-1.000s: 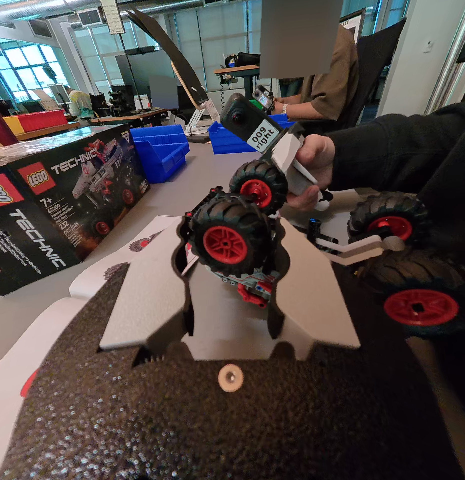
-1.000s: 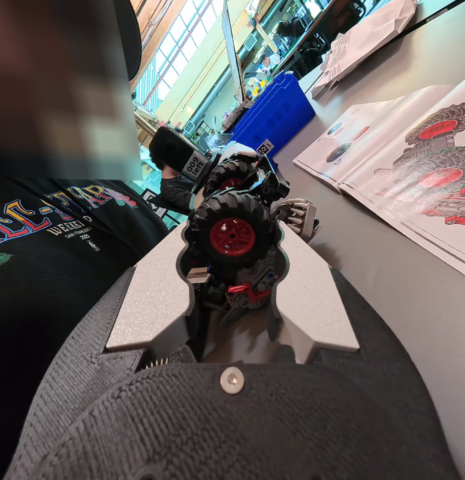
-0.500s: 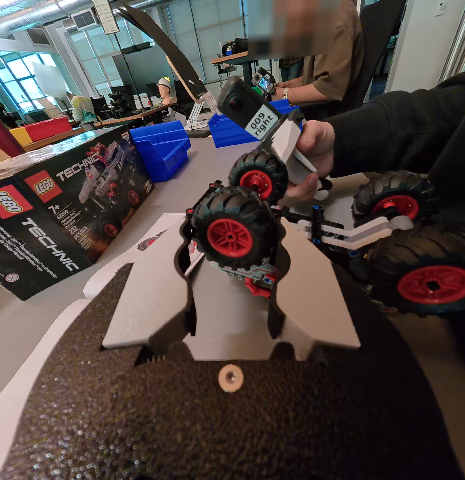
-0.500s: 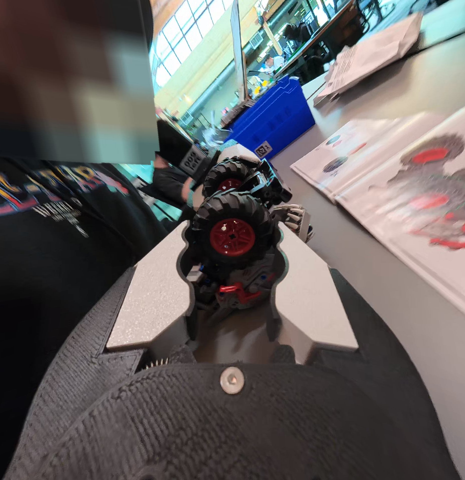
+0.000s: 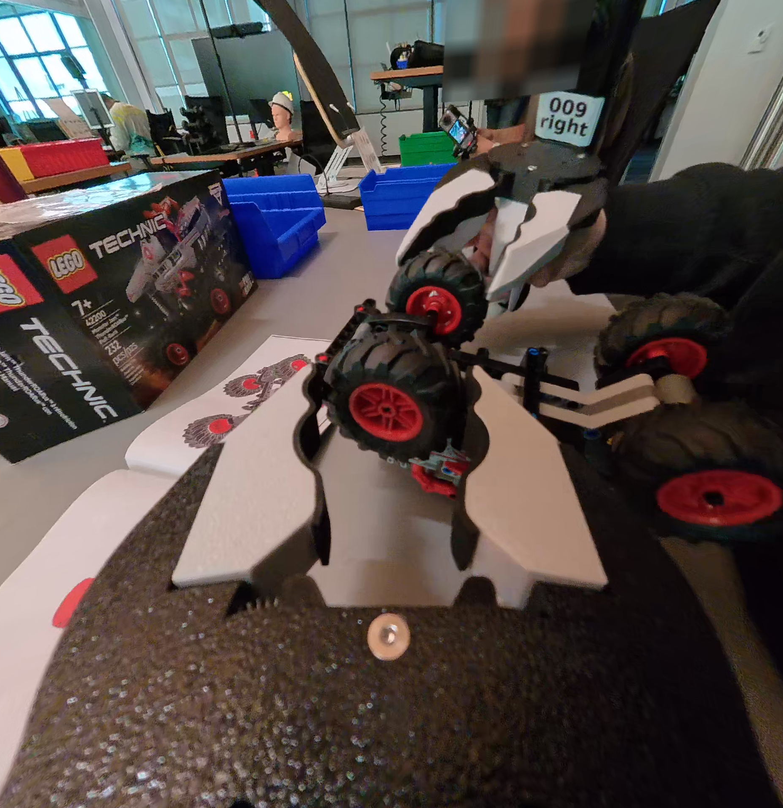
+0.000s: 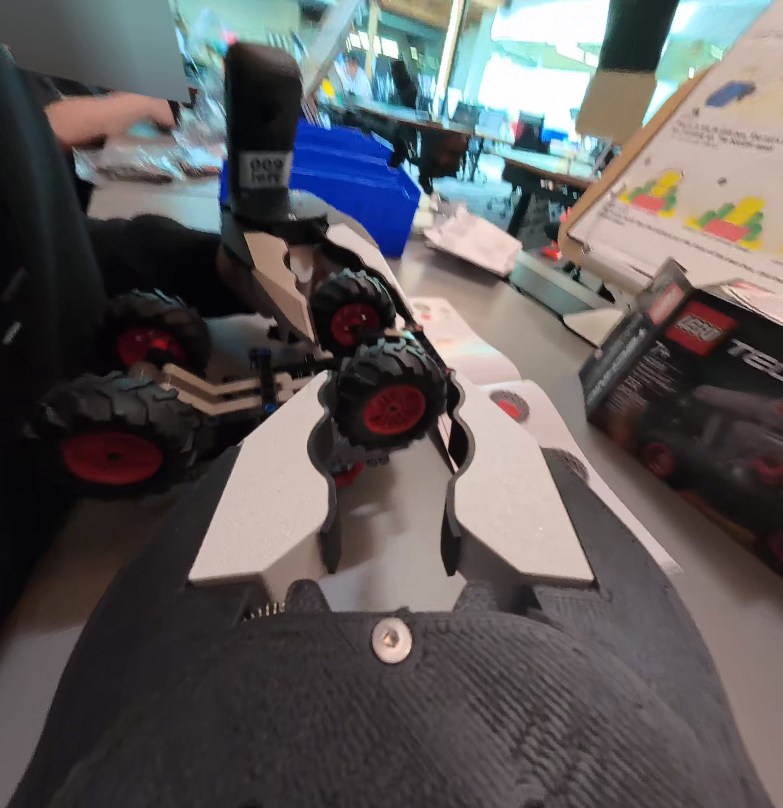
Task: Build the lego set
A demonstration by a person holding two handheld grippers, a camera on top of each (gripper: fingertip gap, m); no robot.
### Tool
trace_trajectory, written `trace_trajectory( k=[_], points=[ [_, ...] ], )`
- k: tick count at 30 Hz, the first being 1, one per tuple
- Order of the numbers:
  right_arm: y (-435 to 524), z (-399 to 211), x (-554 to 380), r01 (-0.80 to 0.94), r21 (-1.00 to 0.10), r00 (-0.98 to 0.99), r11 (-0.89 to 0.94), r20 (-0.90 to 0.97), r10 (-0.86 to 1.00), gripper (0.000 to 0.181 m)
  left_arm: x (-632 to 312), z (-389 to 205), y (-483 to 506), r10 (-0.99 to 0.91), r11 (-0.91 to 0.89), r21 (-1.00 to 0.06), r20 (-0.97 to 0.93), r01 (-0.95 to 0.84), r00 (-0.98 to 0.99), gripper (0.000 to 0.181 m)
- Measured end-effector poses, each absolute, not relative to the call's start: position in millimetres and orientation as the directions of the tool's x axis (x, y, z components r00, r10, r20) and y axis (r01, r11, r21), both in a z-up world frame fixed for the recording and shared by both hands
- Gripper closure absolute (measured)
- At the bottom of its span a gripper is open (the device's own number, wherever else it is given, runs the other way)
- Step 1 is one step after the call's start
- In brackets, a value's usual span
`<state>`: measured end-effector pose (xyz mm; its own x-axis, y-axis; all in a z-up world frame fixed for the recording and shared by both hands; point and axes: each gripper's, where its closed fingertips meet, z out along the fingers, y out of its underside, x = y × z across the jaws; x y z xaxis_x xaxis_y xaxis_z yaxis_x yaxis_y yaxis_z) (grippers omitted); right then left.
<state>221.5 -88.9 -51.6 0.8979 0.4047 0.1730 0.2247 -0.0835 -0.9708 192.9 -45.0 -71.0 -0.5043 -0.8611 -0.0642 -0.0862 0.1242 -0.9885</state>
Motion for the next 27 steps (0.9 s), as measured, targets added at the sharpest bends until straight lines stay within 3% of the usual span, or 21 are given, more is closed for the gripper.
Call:
trace_trajectory(
  k=[4,5,8,10,12,16,17,18,19,22,27],
  points=[
    [-95.3,-41.5,221.9,0.301,-0.947,0.896,-0.116,0.239,0.374,0.126,191.5,-68.8,-48.3,-0.853,0.156,-0.986,-0.101,-0.065,-0.512,0.119],
    [-95.1,-45.3,218.5,0.332,-0.930,0.886,-0.156,0.251,0.390,0.118,191.0,-68.1,-49.6,-0.850,0.165,-0.985,-0.112,-0.057,-0.515,0.119],
    [-95.6,-64.5,207.6,0.513,-0.819,0.812,-0.256,0.367,0.454,0.108,190.8,-67.2,-51.4,-0.848,0.177,-0.983,-0.124,-0.055,-0.515,0.119],
    [-94.7,-66.2,215.0,0.667,-0.697,0.730,-0.262,0.541,0.418,0.124,189.7,-67.4,-52.2,-0.845,0.175,-0.982,-0.116,-0.065,-0.522,0.119],
    [-97.8,-69.2,214.2,0.761,-0.591,0.643,-0.269,0.631,0.435,0.126,187.9,-67.8,-54.1,-0.841,0.174,-0.982,-0.109,-0.074,-0.530,0.119],
    [-101.6,-83.0,223.4,0.916,-0.272,0.382,-0.295,0.820,0.428,0.126,186.7,-71.6,-57.5,-0.835,0.179,-0.980,-0.102,-0.091,-0.541,0.119],
    [-104.0,-88.0,226.2,0.922,-0.232,0.353,-0.311,0.833,0.427,0.133,186.3,-73.9,-59.6,-0.829,0.190,-0.977,-0.108,-0.095,-0.549,0.119],
    [-103.3,-82.5,231.7,0.926,-0.197,0.313,-0.322,0.877,0.365,0.161,185.2,-73.9,-63.3,-0.820,0.186,-0.978,-0.104,-0.091,-0.563,0.119],
    [-106.5,-83.4,231.0,0.933,-0.171,0.287,-0.318,0.885,0.367,0.162,184.0,-72.5,-66.9,-0.812,0.168,-0.982,-0.088,-0.087,-0.577,0.119],
    [-111.2,-84.0,224.6,0.918,-0.232,0.343,-0.321,0.871,0.353,0.154,181.3,-71.1,-69.9,-0.806,0.168,-0.983,-0.095,-0.072,-0.585,0.119],
    [-121.9,-86.3,211.7,0.772,-0.557,0.635,-0.306,0.680,0.366,0.119,174.6,-74.7,-65.5,-0.796,0.197,-0.978,-0.115,-0.075,-0.594,0.119]
  ],
)
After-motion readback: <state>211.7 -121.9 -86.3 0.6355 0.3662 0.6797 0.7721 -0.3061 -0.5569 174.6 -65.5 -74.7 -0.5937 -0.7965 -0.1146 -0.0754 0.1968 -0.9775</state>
